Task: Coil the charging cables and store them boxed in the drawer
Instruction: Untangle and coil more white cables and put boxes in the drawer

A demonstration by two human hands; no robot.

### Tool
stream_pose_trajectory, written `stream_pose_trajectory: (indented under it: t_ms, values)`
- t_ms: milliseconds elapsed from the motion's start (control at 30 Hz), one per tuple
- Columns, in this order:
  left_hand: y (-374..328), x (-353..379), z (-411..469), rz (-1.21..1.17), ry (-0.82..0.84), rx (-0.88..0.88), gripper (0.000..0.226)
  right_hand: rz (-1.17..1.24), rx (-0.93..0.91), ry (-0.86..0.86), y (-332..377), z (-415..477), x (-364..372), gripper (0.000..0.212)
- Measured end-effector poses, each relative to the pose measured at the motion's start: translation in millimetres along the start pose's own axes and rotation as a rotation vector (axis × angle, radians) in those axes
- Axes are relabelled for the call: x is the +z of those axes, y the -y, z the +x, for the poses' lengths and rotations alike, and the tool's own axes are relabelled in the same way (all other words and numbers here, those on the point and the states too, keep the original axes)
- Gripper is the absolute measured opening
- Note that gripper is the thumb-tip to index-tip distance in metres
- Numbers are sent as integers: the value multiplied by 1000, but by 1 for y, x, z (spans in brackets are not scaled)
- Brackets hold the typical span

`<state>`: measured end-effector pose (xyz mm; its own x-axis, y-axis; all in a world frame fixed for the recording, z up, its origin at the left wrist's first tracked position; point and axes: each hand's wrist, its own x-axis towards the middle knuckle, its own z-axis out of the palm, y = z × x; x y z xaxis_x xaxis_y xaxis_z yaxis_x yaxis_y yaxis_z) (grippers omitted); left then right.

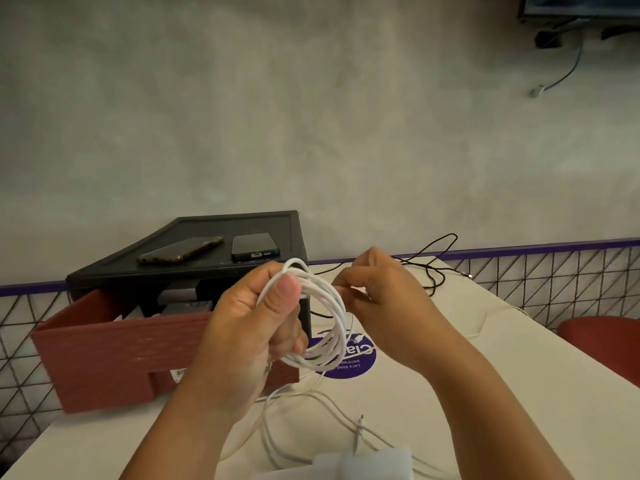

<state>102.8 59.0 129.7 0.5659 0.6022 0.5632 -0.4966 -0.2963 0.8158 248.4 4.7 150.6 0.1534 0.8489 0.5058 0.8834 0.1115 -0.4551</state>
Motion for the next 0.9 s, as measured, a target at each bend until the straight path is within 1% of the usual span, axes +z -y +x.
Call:
stream_pose_trajectory:
  t_ms: [100, 200, 300, 367, 433, 500, 567, 633, 700, 800, 900]
  values:
    - [1, 0, 0, -11, -5, -5, 40, -63, -15, -67, 0, -1, 0, 20]
    - [3, 1, 1, -21, -6, -2, 41, 30, -14, -126, -1, 0, -1, 15]
    - [3, 1, 1, -44, -14, -2, 41, 316, 45, -163, 0, 2, -2, 16]
    - [2, 0, 1, -60, -19, -6, 40, 586, 72, -131, 2, 0, -4, 22]
    - [2, -1, 2, -65, -35, -9, 39, 848, 61, -82, 4, -1, -6, 23]
    - [3, -2, 3, -75, -63, -17, 40, 1089, 40, -27, 7, -3, -7, 19]
    - [2, -3, 3, -94, -84, -35, 42, 1233, 13, 28, 8, -3, -5, 11]
    - [2, -3, 3, -101, -90, -46, 43, 1303, 11, 75, 6, -3, -3, 8]
    - [1, -1, 3, -81, -82, -43, 43, 1311, 60, 108, 3, -3, -2, 11]
    - [2, 2, 3, -13, -71, -22, 43, 1220, 170, 168, 3, -3, -2, 19]
    - [3, 3, 4, 83, -109, 3, 45, 1147, 198, 218, 5, -5, 2, 23]
